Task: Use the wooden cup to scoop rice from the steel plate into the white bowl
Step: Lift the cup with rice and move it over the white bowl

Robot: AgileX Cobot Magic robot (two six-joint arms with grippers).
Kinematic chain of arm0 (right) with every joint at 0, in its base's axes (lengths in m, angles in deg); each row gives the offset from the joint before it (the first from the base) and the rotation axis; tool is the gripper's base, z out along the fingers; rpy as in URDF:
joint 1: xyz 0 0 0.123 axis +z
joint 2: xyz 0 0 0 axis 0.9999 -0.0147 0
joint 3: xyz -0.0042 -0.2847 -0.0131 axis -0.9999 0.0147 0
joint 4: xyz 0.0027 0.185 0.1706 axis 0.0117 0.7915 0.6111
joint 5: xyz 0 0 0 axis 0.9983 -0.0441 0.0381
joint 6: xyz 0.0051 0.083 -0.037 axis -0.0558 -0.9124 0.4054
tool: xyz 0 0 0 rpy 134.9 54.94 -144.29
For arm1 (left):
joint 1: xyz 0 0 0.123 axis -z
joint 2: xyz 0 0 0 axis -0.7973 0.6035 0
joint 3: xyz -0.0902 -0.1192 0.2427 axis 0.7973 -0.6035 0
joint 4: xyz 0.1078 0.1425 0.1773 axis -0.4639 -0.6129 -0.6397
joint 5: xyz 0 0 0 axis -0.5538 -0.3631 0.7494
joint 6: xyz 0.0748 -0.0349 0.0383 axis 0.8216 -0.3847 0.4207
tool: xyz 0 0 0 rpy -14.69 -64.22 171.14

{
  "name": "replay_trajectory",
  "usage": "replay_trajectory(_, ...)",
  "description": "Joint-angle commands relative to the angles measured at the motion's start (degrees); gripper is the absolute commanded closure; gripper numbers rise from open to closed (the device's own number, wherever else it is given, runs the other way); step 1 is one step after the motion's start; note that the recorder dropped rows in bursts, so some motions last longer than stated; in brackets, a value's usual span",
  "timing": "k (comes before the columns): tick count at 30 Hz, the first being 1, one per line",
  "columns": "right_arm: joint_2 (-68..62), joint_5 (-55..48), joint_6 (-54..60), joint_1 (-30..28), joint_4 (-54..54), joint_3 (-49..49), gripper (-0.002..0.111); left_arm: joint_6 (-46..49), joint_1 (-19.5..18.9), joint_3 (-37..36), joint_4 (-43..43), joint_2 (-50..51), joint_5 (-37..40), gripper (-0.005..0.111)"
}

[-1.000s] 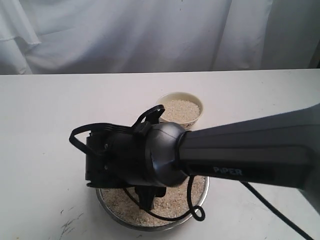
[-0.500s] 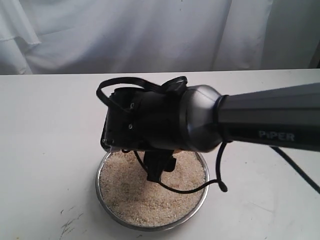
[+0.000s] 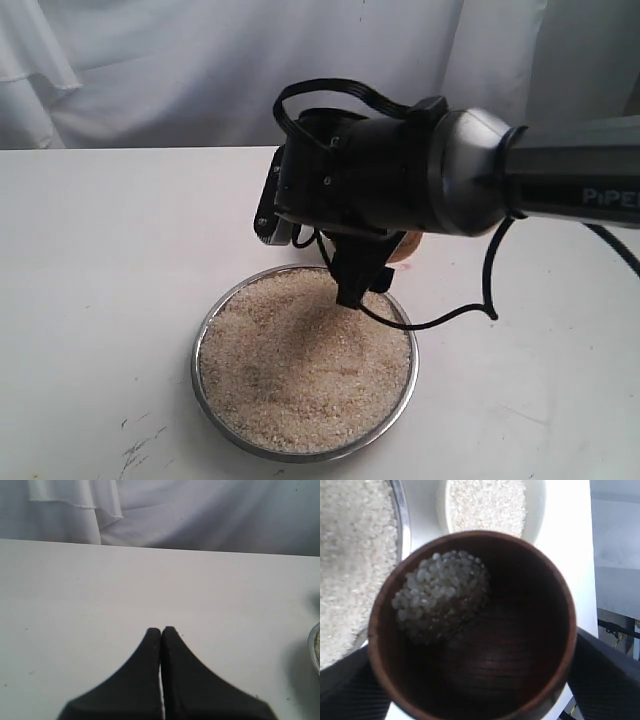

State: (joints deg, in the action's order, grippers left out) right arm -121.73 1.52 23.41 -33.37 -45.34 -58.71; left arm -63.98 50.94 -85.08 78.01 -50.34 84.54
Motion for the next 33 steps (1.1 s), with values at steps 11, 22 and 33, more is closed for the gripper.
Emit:
replay_trajectory(11,0.56,10.64,1.66,-7.17,-6.34,-0.03,0.108,-0.04,0.15,-0.28,-0.06,-0.24,-0.76,0.107)
replay_trajectory(22,-2.30,19.01,2.03,-12.24,-7.97,-1.95,0.108,-0.04,0.15,-0.28,-0.06,-0.24,-0.76,0.107)
replay_trajectory(33,-9.91,13.88,3.72,-11.90,-14.83,-9.29,0.108,-0.04,0.15,-0.28,-0.06,-0.24,-0.76,0.107)
